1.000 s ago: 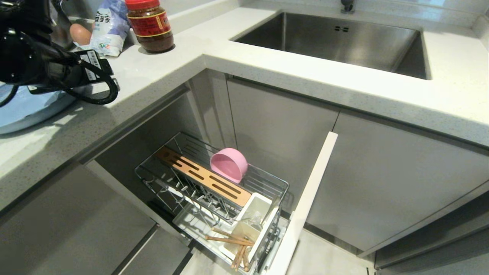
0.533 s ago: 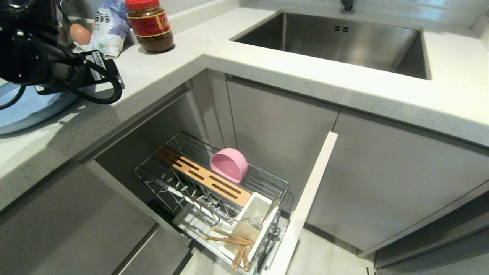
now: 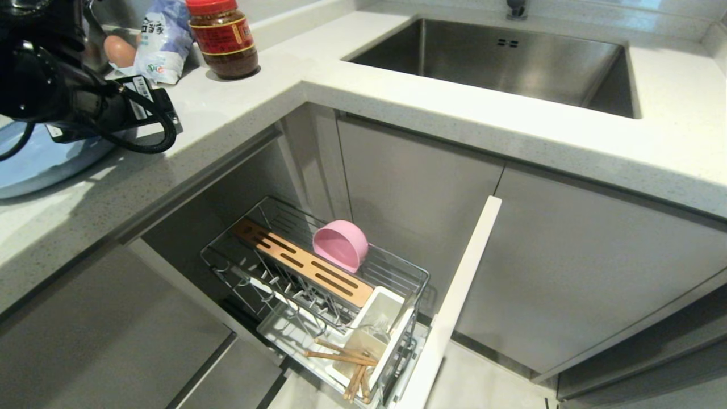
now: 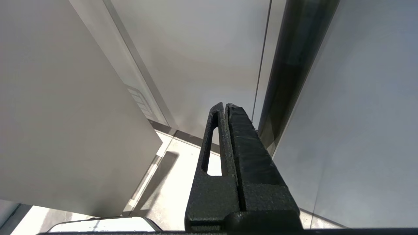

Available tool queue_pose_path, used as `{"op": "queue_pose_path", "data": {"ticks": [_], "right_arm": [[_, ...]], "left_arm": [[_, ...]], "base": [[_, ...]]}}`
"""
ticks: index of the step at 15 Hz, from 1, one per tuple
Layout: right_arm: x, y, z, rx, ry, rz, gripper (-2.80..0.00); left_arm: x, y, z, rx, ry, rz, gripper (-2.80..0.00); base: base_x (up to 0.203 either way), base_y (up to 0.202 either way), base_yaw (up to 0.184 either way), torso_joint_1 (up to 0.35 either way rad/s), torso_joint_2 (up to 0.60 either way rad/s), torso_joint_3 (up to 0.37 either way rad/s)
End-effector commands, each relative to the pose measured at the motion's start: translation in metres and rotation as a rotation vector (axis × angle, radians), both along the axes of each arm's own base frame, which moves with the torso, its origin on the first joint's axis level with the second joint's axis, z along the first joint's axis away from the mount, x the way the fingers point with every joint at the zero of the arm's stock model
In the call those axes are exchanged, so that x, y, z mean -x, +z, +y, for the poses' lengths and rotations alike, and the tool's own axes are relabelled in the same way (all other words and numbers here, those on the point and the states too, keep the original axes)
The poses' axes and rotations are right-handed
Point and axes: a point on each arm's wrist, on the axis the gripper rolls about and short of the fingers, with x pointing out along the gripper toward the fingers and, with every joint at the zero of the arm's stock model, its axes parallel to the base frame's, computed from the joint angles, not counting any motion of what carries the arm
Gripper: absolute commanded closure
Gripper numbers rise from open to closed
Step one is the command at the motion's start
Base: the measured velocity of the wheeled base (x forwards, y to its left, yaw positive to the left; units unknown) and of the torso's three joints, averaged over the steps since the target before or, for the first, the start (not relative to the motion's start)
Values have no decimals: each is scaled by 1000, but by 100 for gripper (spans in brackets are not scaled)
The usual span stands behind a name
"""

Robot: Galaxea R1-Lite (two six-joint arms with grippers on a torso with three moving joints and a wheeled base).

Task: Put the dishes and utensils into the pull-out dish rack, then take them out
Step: Pick up the plate and place it in the cupboard

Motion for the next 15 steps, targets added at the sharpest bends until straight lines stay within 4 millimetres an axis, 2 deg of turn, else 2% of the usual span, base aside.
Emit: {"op": "queue_pose_path", "data": {"ticks": [1, 6, 7, 8, 15], "right_arm": [[0, 0, 0, 0, 1, -5, 0], [0, 0, 0, 0, 0, -5, 0], [0, 0, 0, 0, 0, -4, 0], [0, 0, 0, 0, 0, -5, 0], [0, 0, 0, 0, 0, -5, 0]], "left_arm": [[-2, -1, 0, 19, -13, 25, -280], [-1, 0, 1, 24, -14, 22, -280], [-1, 0, 1, 24, -14, 22, -76], [-1, 0, 1, 24, -13, 22, 0], [4, 3, 2, 25, -9, 11, 0]], "base": [[0, 0, 0, 0, 0, 0], [0, 0, 0, 0, 0, 0], [0, 0, 0, 0, 0, 0], [0, 0, 0, 0, 0, 0], [0, 0, 0, 0, 0, 0]]}}
